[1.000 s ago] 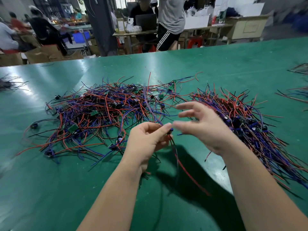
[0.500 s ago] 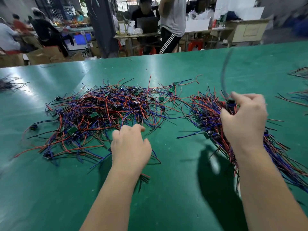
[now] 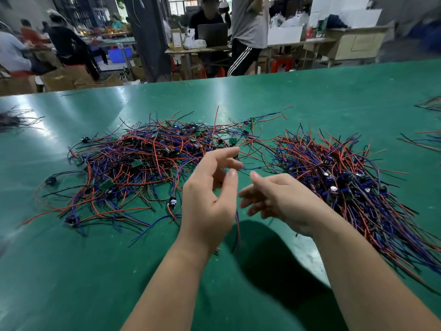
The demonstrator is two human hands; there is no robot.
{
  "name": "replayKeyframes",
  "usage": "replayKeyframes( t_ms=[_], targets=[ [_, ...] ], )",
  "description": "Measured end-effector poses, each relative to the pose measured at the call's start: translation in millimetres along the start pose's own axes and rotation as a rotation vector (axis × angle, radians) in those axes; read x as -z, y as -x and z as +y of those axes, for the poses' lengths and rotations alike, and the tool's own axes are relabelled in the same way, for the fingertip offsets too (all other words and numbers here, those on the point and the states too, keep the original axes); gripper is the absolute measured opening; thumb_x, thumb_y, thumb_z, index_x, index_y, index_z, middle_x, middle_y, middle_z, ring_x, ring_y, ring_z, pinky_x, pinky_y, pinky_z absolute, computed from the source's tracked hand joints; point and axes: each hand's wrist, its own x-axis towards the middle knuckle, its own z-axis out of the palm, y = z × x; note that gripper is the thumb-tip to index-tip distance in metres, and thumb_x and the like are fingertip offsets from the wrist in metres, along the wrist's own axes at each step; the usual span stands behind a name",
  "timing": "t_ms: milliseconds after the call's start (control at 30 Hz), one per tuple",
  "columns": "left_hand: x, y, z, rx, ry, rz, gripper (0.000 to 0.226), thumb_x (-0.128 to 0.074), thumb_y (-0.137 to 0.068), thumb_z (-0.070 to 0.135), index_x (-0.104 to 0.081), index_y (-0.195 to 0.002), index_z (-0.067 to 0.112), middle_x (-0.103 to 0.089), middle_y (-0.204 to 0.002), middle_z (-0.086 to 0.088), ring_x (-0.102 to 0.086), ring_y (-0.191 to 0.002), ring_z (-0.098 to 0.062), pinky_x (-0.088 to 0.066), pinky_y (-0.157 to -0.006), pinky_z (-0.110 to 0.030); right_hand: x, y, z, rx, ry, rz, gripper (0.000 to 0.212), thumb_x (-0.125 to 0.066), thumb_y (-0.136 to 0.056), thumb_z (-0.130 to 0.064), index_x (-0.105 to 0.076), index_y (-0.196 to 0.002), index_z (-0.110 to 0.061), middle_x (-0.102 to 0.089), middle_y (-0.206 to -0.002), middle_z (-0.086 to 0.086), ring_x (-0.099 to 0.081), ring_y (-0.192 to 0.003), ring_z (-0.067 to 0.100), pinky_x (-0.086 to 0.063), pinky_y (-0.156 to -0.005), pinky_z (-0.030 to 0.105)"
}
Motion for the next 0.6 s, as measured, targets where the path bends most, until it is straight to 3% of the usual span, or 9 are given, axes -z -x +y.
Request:
replayKeyframes(
  t_ms=[100, 200, 267, 333, 400, 467, 533, 600],
  targets=[
    [-6.8, 12.2, 7.6, -0.010, 0.223, -0.153, 0.025, -0.051, -0.086, 0.015, -0.065, -0.104, 0.024, -0.066, -0.087, 0.002, -0.062, -0.078, -0.015, -0.051, -0.073, -0.031, -5.7, 3.2, -1.2, -0.035, -0.233, -0.148, 0.040, -0.050, -0.093, -0.043, -0.063, -0.091, -0.006, -0.064, -0.079, 0.012, -0.059, -0.065, 0.020, -0.041, -0.057, 0.025],
    [-14.8, 20.9, 10.1, -0.011, 0.298, -0.316, 0.023, -0.049, -0.084, 0.013, -0.068, -0.097, 0.008, -0.066, -0.079, 0.000, -0.060, -0.069, -0.012, -0.046, -0.065, -0.026, -6.6, 3.7, -3.0, 0.042, -0.417, -0.138, 0.034, -0.065, -0.077, -0.031, -0.064, -0.092, 0.000, -0.052, -0.093, 0.024, -0.043, -0.086, 0.032, -0.035, -0.072, 0.038],
    [-16.9, 23.4, 10.3, 0.011, 0.292, -0.352, 0.024, -0.049, -0.083, 0.014, -0.069, -0.091, 0.004, -0.066, -0.074, -0.001, -0.059, -0.063, -0.012, -0.045, -0.060, -0.022, -3.8, 3.5, -5.4, 0.072, -0.536, -0.089, 0.027, -0.066, -0.073, -0.024, -0.070, -0.090, -0.003, -0.060, -0.088, 0.026, -0.042, -0.085, 0.034, -0.031, -0.073, 0.036],
    [-17.9, 24.2, 10.9, 0.019, 0.254, -0.305, 0.023, -0.048, -0.083, 0.016, -0.069, -0.087, 0.007, -0.068, -0.075, -0.003, -0.060, -0.064, -0.017, -0.048, -0.059, -0.027, -1.1, 2.8, -8.0, 0.106, -0.608, -0.018, 0.021, -0.065, -0.070, -0.018, -0.073, -0.088, -0.009, -0.067, -0.081, 0.016, -0.049, -0.076, 0.028, -0.034, -0.069, 0.031],
    [-20.1, 23.1, 10.8, -0.027, 0.133, -0.155, 0.020, -0.048, -0.083, 0.017, -0.068, -0.084, 0.015, -0.067, -0.079, 0.001, -0.062, -0.071, -0.016, -0.052, -0.065, -0.034, 1.0, 3.2, -10.5, 0.160, -0.656, 0.044, 0.021, -0.065, -0.067, -0.015, -0.071, -0.086, -0.011, -0.068, -0.076, 0.011, -0.058, -0.064, 0.020, -0.048, -0.056, 0.024],
    [-22.0, 18.9, 7.9, -0.053, -0.040, 0.028, 0.015, -0.051, -0.085, 0.017, -0.064, -0.086, 0.024, -0.063, -0.086, 0.005, -0.061, -0.083, -0.014, -0.051, -0.073, -0.033, 1.4, 4.3, -12.1, 0.200, -0.642, 0.083, 0.020, -0.068, -0.063, -0.014, -0.071, -0.083, -0.012, -0.067, -0.070, 0.004, -0.060, -0.054, 0.010, -0.046, -0.044, 0.014],
    [-20.8, 14.8, 3.6, 0.070, -0.106, 0.115, 0.007, -0.059, -0.086, 0.027, -0.060, -0.093, 0.026, -0.063, -0.094, 0.005, -0.062, -0.088, -0.011, -0.050, -0.078, -0.027, 0.7, 4.7, -12.2, 0.214, -0.607, 0.094, 0.016, -0.071, -0.060, -0.016, -0.071, -0.076, -0.015, -0.067, -0.064, -0.001, -0.061, -0.048, 0.009, -0.044, -0.042, 0.013],
    [-19.6, 11.9, 2.1, 0.286, 0.005, 0.061, 0.030, -0.071, -0.080, 0.041, -0.062, -0.101, 0.021, -0.068, -0.093, 0.001, -0.066, -0.081, -0.009, -0.052, -0.075, -0.023, -0.7, 4.3, -11.5, 0.208, -0.542, 0.102, 0.008, -0.072, -0.058, -0.021, -0.073, -0.065, -0.018, -0.066, -0.060, -0.004, -0.062, -0.049, 0.008, -0.043, -0.044, 0.014]
  ],
)
